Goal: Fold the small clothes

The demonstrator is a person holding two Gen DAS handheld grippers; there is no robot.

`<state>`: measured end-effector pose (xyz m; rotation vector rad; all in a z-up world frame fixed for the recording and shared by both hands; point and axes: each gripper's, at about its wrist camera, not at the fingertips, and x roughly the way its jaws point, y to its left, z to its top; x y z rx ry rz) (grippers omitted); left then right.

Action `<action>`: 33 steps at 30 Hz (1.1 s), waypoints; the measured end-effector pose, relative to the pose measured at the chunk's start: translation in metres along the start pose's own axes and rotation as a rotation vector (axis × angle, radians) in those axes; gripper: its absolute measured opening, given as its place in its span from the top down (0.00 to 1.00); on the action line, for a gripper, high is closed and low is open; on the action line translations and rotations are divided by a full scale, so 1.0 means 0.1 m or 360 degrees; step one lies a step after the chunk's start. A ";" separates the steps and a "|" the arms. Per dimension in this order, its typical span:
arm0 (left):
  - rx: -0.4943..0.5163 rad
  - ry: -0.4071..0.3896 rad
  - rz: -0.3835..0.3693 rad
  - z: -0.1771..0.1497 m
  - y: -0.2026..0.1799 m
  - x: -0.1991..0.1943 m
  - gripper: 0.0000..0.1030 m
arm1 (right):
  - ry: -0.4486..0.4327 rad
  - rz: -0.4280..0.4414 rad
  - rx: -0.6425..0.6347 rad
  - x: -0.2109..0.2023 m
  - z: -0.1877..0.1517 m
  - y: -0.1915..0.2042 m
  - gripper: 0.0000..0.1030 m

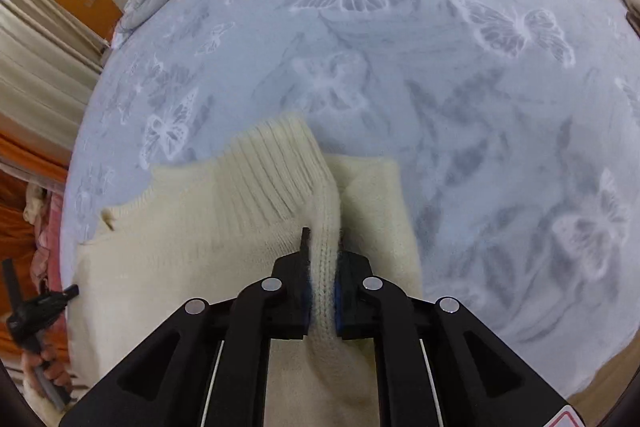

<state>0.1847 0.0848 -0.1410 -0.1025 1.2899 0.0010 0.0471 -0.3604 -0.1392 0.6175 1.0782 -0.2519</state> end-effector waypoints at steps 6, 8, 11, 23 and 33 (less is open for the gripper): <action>0.0108 -0.0269 0.0037 -0.34 -0.06 -0.72 0.87 | -0.0375 0.0023 -0.0151 -1.00 -0.25 0.28 0.81; 0.0114 -0.0303 -0.0054 -0.55 -0.14 -0.96 0.79 | -0.0348 0.0088 -0.0213 -1.13 -0.53 0.48 0.81; 0.0070 -0.0251 -0.0260 -0.92 -0.29 -1.05 0.69 | -0.0181 0.0221 -0.0316 -1.02 -1.03 0.90 0.81; 0.0014 -0.0135 -0.0150 -1.32 0.01 -0.60 0.70 | 0.0079 0.0049 -0.0218 -0.48 -1.29 0.72 0.95; 0.0057 -0.0160 -0.0155 -1.43 0.11 -0.57 0.74 | 0.0132 -0.0152 0.0081 -0.68 -1.08 -0.08 0.96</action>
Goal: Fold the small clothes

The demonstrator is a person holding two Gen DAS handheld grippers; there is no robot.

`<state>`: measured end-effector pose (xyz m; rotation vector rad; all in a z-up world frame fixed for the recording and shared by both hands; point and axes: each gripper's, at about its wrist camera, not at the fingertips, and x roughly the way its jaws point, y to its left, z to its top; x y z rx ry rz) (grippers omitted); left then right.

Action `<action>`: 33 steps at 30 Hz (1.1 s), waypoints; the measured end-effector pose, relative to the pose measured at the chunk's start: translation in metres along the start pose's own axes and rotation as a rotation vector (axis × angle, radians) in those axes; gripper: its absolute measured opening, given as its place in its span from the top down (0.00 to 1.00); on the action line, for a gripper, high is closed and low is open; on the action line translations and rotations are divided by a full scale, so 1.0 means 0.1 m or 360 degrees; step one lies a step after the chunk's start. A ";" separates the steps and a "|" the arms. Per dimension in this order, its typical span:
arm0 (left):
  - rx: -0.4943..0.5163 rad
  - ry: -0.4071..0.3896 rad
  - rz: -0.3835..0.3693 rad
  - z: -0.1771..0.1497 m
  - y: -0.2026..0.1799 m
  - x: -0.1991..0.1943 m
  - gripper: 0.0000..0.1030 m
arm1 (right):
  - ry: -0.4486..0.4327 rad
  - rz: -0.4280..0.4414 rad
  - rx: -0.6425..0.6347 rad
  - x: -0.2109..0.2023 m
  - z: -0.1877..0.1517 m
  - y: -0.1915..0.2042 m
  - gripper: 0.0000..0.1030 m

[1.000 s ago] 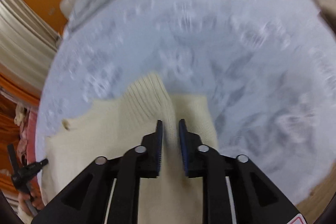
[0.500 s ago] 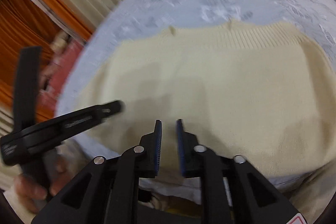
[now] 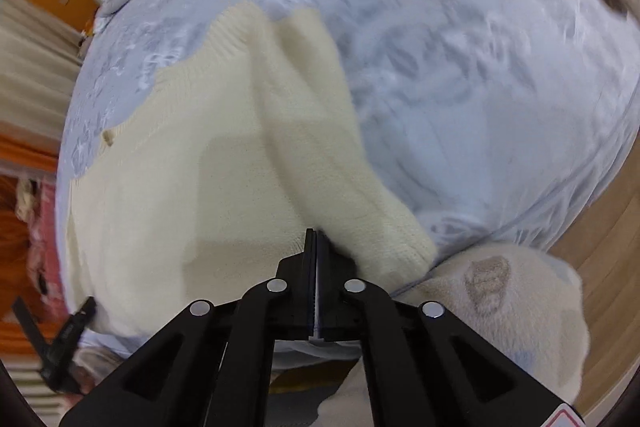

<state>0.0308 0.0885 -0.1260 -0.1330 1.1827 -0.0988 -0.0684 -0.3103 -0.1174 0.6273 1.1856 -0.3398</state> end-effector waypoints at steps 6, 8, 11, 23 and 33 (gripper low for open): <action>-0.0095 -0.0078 -0.0113 0.11 -0.06 -0.29 0.65 | -0.0176 0.0209 -0.0385 -0.31 -0.07 0.96 0.86; -0.0006 -0.0074 -0.0066 0.15 -0.27 -0.25 0.64 | -0.0110 0.0250 -0.0595 -0.13 -0.20 1.51 0.86; 0.0099 0.0009 0.0016 0.13 -0.46 -0.02 0.64 | 0.0029 0.0263 -0.0719 0.29 -0.36 1.92 0.86; -0.0093 0.0032 -0.0066 0.12 0.07 0.10 0.53 | -0.0134 -0.0121 -0.0329 0.12 0.37 0.80 0.85; 0.0008 -0.0003 0.0003 0.08 -0.07 0.12 0.42 | -0.0143 -0.0109 -0.0049 0.00 0.61 -0.09 0.86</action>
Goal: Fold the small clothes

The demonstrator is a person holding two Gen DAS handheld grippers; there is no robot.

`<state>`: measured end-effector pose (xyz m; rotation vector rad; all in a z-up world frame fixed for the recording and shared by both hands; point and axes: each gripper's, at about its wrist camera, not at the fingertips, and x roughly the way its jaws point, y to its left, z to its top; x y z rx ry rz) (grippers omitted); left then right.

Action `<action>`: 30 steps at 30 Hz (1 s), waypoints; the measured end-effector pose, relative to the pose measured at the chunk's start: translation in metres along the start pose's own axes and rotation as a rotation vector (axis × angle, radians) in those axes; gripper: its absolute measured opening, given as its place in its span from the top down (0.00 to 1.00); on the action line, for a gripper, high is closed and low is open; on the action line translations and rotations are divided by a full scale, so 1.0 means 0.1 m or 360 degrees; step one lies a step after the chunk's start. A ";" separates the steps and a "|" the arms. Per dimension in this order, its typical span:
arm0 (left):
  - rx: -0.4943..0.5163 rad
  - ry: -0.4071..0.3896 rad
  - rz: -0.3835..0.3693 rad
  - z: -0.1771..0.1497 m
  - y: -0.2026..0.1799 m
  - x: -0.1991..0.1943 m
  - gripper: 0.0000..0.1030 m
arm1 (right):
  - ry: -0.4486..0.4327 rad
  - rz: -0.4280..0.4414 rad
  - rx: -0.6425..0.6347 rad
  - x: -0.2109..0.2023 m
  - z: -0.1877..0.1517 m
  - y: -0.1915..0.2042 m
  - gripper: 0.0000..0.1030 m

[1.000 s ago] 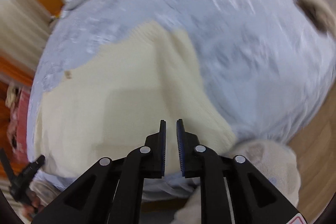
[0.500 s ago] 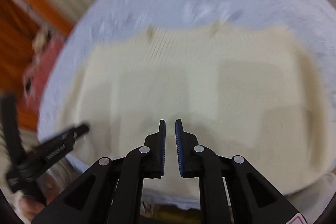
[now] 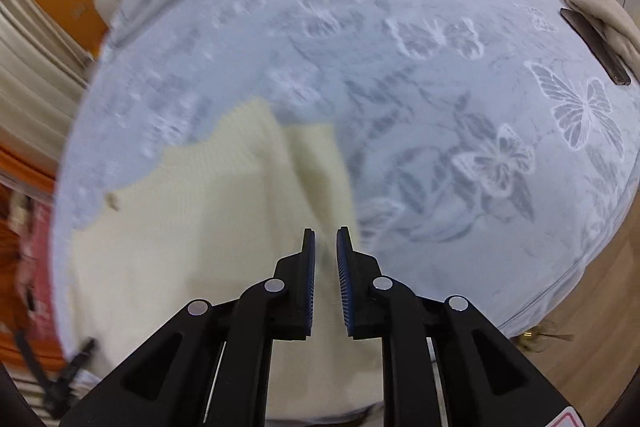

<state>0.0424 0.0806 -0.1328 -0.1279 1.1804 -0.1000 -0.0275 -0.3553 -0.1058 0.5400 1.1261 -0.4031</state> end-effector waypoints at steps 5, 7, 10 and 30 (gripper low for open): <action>-0.0091 -0.0019 -0.0088 -0.01 0.13 -0.20 0.41 | 0.0070 -0.0186 0.0083 0.18 0.04 -0.07 0.88; -0.0183 -0.0069 -0.0134 -0.01 0.32 -0.40 0.40 | -0.0092 -0.0116 -0.0013 -0.16 0.00 0.10 0.87; -0.0324 -0.0099 -0.0122 -0.04 0.59 -0.51 0.26 | -0.0162 0.0105 -0.0192 -0.49 -0.15 0.52 0.86; -0.0769 0.0166 -0.0407 -0.21 0.94 0.15 0.05 | 0.0300 0.0315 -0.0613 0.57 -0.65 2.17 0.97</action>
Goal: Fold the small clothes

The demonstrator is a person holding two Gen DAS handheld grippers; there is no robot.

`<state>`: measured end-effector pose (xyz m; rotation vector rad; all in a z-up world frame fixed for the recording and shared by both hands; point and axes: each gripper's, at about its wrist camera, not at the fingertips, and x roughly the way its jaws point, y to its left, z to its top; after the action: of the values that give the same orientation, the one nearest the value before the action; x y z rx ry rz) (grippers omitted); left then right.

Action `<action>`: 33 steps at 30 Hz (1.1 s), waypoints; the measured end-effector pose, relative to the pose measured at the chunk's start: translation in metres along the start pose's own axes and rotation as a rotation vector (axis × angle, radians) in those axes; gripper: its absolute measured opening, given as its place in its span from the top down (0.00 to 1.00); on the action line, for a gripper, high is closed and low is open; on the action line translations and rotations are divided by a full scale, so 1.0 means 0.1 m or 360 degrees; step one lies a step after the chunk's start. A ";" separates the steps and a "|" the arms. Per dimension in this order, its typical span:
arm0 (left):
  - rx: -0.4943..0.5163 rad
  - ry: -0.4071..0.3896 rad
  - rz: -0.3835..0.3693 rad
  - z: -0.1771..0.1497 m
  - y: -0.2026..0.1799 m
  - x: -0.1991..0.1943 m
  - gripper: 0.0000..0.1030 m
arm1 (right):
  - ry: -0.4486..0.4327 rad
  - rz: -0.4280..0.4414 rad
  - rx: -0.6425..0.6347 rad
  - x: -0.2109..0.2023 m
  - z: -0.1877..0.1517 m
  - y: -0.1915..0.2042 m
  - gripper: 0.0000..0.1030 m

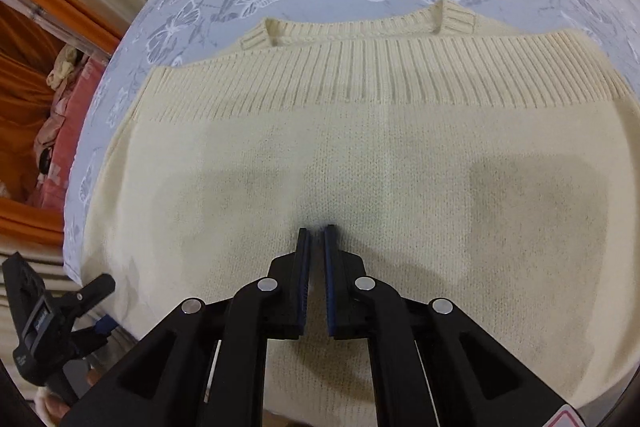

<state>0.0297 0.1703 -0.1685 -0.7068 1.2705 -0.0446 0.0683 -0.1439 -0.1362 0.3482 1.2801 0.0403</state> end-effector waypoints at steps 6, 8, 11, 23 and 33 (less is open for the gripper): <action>0.0119 -0.0092 0.0003 0.06 -0.15 -0.02 0.52 | -0.0052 -0.0054 -0.0069 0.03 -0.03 0.09 0.97; 0.0076 -0.0102 -0.0041 0.09 -0.11 -0.07 0.69 | -0.0063 -0.0040 -0.0063 0.05 -0.03 0.07 0.97; 0.0084 -0.0167 -0.0074 0.08 -0.19 -0.26 0.79 | -0.0055 0.0037 -0.0005 0.03 -0.01 -0.01 0.97; 0.1140 -0.0395 -0.0285 -0.84 -2.59 -1.01 0.83 | -0.0449 0.0146 0.0270 -1.29 -0.34 -0.79 0.84; 0.1612 0.0009 0.0081 -2.03 -2.75 0.20 0.72 | -0.0466 0.0089 0.0523 -1.59 -0.97 -1.72 0.75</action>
<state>-0.0475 -0.1483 -0.0695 0.2014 1.0857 -0.6032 -0.0976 -0.3195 -0.0593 0.6477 0.9847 -0.1703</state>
